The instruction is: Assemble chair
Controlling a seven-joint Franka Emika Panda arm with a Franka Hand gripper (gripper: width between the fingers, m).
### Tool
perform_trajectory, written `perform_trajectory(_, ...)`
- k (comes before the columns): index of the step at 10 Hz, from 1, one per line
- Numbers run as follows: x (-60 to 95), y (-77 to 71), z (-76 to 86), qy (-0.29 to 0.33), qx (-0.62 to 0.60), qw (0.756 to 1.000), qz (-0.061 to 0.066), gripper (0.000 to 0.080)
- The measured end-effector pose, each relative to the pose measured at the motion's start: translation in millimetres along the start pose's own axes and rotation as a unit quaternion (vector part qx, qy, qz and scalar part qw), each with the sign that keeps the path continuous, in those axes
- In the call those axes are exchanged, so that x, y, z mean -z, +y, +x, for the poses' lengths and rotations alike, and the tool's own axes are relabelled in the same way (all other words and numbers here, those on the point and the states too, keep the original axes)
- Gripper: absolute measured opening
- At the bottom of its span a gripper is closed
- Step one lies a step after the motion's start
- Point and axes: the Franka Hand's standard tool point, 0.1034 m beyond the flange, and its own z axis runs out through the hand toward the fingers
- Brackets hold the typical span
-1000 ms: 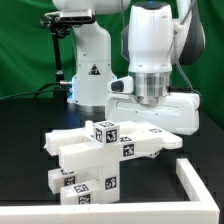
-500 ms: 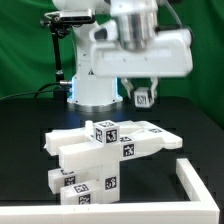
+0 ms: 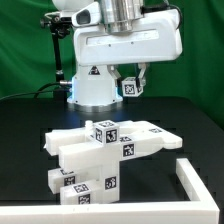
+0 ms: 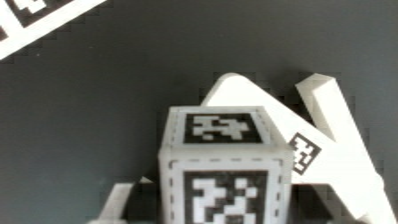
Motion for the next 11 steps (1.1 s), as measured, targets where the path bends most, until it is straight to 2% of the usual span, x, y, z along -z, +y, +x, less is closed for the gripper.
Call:
perform_trajectory(2,-2.8,2.2,1.1,0.0,0.004,1.0,-0.004,0.0284)
perform_trajectory(3,-10.1,12.9,13.1,0.009,0.041,0.999,-0.027,0.0284)
perform_trajectory(4,-10.3,19.1,25.2,0.012,0.068,0.997,-0.034,0.0284)
perform_trajectory(6,-7.9,24.4,51.3,0.031,0.126,0.991,-0.038,0.0284)
perform_trajectory(11,-6.6,23.4,56.4,0.038,0.142,0.988,-0.039,0.0284)
